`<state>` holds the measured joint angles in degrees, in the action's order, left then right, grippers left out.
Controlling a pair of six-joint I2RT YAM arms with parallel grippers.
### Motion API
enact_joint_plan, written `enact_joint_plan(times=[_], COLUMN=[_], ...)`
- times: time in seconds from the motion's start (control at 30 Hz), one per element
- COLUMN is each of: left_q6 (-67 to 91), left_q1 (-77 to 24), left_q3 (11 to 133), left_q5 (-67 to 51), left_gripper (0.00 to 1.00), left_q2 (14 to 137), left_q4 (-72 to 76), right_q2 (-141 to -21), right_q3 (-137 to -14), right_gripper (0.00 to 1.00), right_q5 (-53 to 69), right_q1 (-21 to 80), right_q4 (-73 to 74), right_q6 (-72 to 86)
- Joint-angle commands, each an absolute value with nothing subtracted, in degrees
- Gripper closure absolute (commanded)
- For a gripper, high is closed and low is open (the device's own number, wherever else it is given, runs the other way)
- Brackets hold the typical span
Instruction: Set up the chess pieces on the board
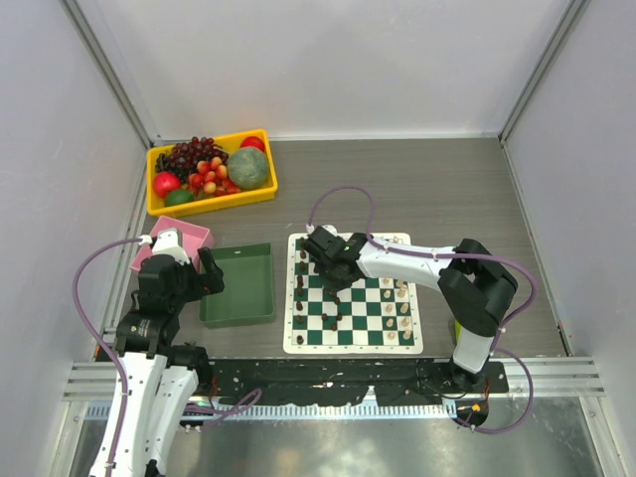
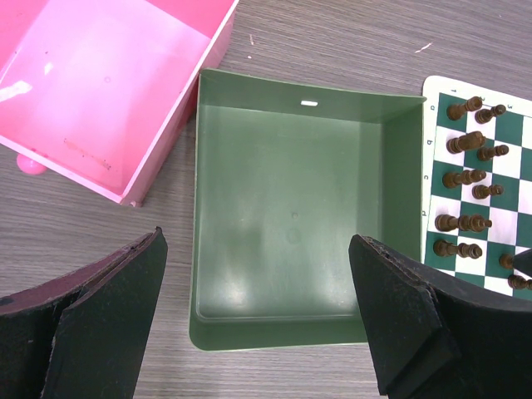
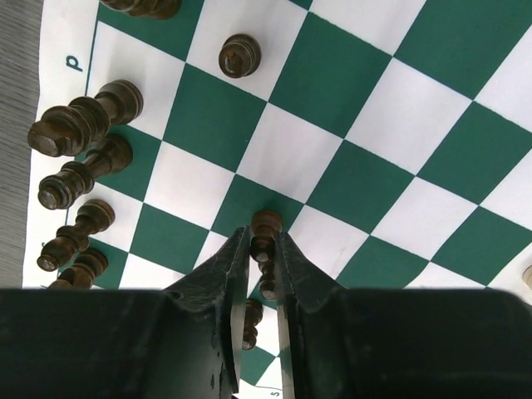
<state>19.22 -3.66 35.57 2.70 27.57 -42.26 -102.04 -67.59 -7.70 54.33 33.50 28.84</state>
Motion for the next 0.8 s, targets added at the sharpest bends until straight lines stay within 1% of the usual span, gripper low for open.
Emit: enact_joint_plan(times=[0.0,0.17,0.43,0.77], left_q6=[19.2,19.3,19.3,19.3], left_q1=[-3.5,-3.5,-3.5,-3.5], left_q3=[35.9,35.9,35.9,35.9], left_q5=[2.0,1.8,2.0,2.0], left_gripper=[0.01,0.01,0.01,0.01], left_q2=[27.4,27.5,27.4,27.3], left_q4=[-40.6,-40.5,-40.6,-40.6], right_q2=[-102.0,-102.0,-101.5,-106.1], right_q3=[-68.2,-68.9,-72.0,-76.6], right_gripper=[0.78,0.8,0.81,0.8], right_q5=[-7.3,-6.9,-7.7,-10.5], right_q1=[54.8,54.8,55.2,55.3], right_q4=[33.9,34.0,32.4,32.0], right_q6=[28.9,28.6,28.4,27.0])
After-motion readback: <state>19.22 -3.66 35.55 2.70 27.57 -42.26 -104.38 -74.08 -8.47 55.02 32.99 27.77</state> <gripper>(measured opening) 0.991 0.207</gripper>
